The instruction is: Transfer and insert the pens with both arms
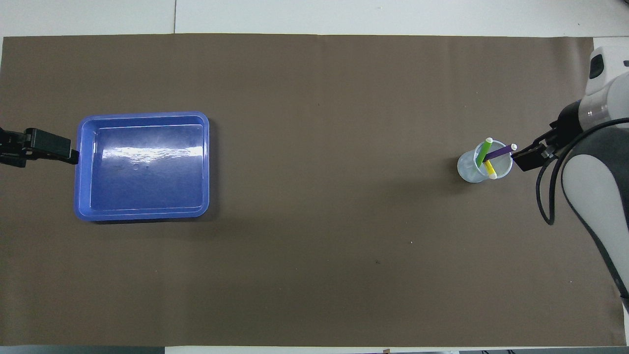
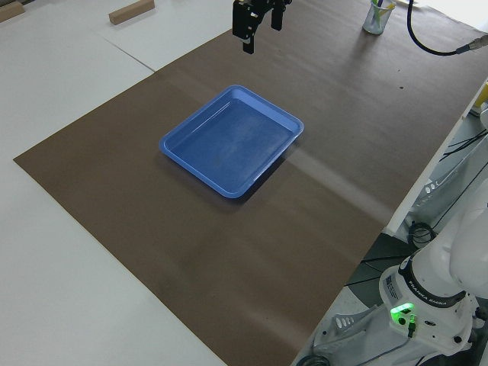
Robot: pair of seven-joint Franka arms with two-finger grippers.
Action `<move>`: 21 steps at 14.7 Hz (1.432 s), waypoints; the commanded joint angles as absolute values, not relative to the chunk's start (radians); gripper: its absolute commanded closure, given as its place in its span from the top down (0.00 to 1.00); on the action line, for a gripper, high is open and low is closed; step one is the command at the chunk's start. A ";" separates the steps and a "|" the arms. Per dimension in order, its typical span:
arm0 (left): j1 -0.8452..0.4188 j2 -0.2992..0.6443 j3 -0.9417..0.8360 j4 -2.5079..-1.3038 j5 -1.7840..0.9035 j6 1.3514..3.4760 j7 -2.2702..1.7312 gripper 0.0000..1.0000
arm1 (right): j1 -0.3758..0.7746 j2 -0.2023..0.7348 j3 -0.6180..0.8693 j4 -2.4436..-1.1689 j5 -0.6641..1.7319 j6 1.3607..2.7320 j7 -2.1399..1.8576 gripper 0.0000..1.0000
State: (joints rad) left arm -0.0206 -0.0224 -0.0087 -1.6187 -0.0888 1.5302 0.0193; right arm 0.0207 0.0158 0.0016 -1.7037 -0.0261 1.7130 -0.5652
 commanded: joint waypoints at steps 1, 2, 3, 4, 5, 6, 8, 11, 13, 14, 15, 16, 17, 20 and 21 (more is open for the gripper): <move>-0.021 -0.063 -0.012 -1.663 -0.064 1.545 0.031 1.00 | 0.006 0.012 0.005 -1.588 0.011 1.541 -0.442 1.00; -0.021 -0.061 -0.012 -1.661 -0.064 1.539 0.031 1.00 | 0.006 0.003 0.002 -1.576 0.009 1.507 -0.366 1.00; -0.023 -0.063 -0.012 -1.663 -0.064 1.536 0.031 1.00 | 0.005 -0.005 0.000 -1.559 0.006 1.482 -0.304 1.00; -0.023 -0.064 -0.012 -1.666 -0.064 1.536 0.031 1.00 | 0.000 -0.005 -0.002 -1.552 0.003 1.451 -0.279 1.00; -0.023 -0.066 -0.014 -1.666 -0.063 1.532 0.031 1.00 | -0.009 -0.008 -0.008 -1.562 0.002 1.447 -0.279 1.00; -0.025 -0.066 -0.014 -1.669 -0.057 1.532 0.031 1.00 | -0.026 -0.018 -0.008 -1.577 0.002 1.453 -0.275 1.00; -0.028 -0.067 -0.015 -1.670 -0.034 1.540 0.032 1.00 | -0.031 -0.018 -0.009 -1.575 -0.009 1.454 -0.275 1.00; -0.023 -0.071 -0.014 -1.678 -0.032 1.546 0.067 1.00 | -0.046 -0.008 -0.011 -1.568 -0.021 1.482 -0.267 1.00; -0.020 -0.069 -0.014 -1.678 -0.031 1.560 0.064 1.00 | -0.061 0.004 -0.009 -1.551 -0.015 1.457 -0.240 1.00; -0.020 -0.069 -0.014 -1.678 -0.031 1.566 0.061 1.00 | -0.064 0.002 -0.009 -1.551 -0.011 1.456 -0.206 1.00; -0.018 -0.069 -0.014 -1.678 -0.031 1.569 0.061 1.00 | -0.066 0.005 0.001 -1.551 -0.014 1.451 -0.177 1.00; -0.020 -0.068 -0.014 -1.678 -0.031 1.586 0.057 1.00 | -0.064 0.006 0.005 -1.542 -0.014 1.453 -0.149 1.00; -0.020 -0.066 -0.014 -1.678 -0.031 1.594 0.057 1.00 | -0.061 0.006 0.006 -1.537 -0.017 1.451 -0.140 1.00; -0.017 -0.066 -0.014 -1.678 -0.031 1.589 0.057 1.00 | -0.046 0.003 -0.006 -1.543 -0.021 1.450 -0.137 1.00; -0.017 -0.066 -0.014 -1.678 -0.031 1.589 0.057 1.00 | -0.045 0.000 -0.008 -1.545 -0.020 1.445 -0.132 1.00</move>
